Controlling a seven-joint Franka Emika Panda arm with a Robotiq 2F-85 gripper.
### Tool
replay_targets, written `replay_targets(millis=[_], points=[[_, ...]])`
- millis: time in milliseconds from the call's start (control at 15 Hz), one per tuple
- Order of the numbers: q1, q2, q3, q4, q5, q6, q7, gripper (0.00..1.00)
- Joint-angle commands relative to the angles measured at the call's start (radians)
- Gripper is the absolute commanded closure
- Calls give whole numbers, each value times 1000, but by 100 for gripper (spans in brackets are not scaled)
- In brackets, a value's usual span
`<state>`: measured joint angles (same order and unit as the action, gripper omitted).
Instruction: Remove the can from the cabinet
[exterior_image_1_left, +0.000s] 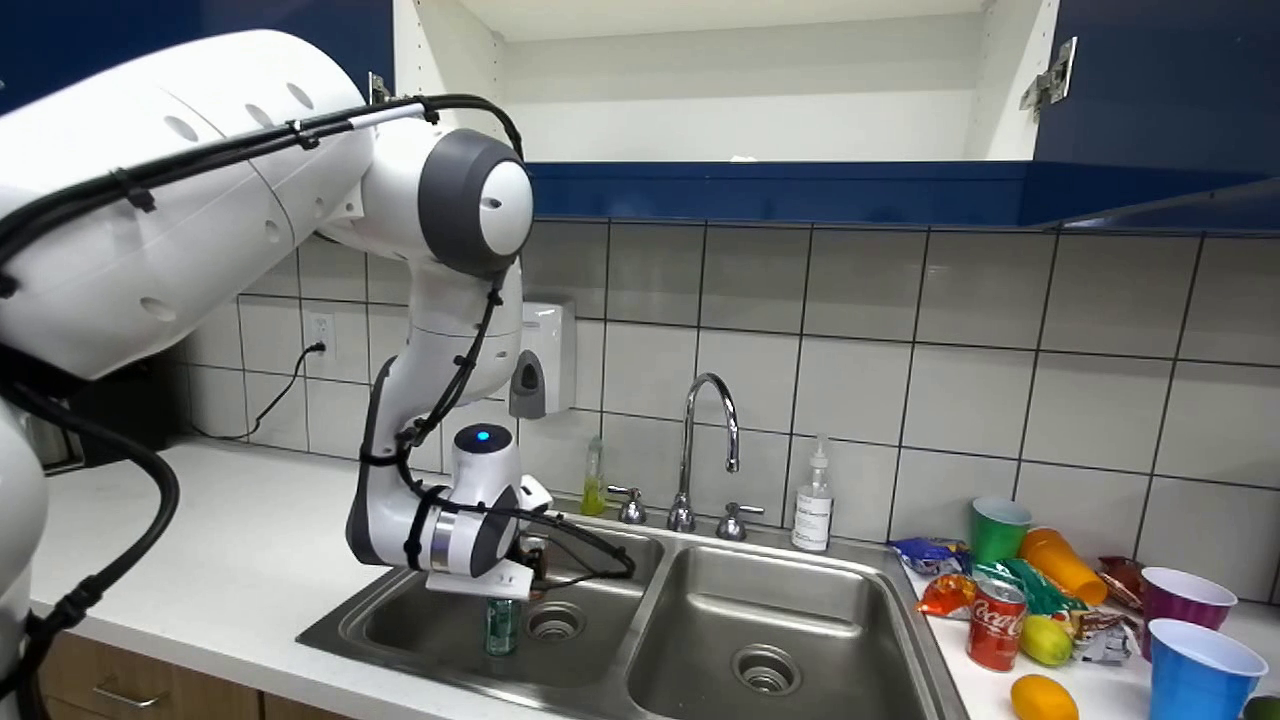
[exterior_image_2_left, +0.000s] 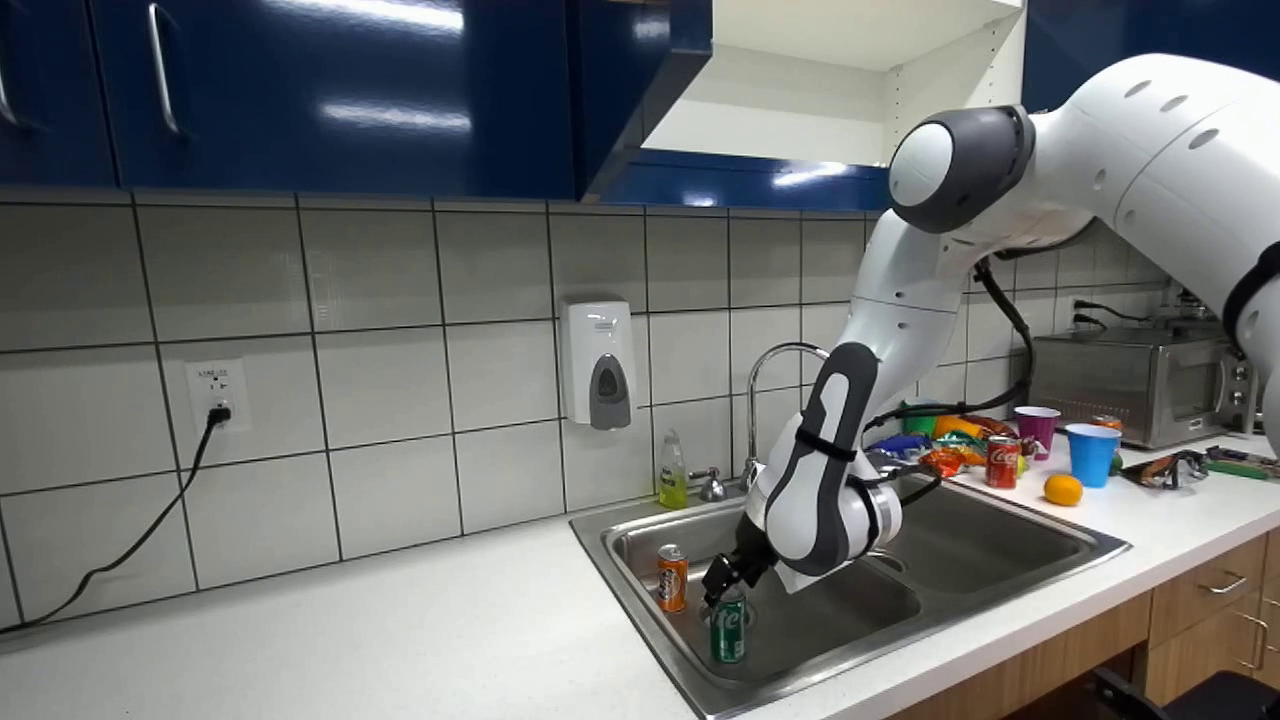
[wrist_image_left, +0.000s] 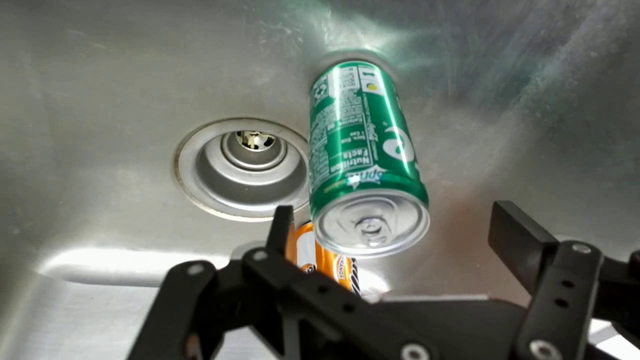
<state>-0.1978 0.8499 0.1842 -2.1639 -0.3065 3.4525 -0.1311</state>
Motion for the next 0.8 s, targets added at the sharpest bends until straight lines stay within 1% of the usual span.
replay_targets(millis=[0, 267, 400, 733], points=[[-8, -89, 4, -91, 18, 0, 23, 0], [-3, -140, 1, -177, 32, 0, 40, 0], [-13, -162, 10, -225, 31, 0, 45, 0], [0, -245, 1, -332, 48, 0, 60, 0]])
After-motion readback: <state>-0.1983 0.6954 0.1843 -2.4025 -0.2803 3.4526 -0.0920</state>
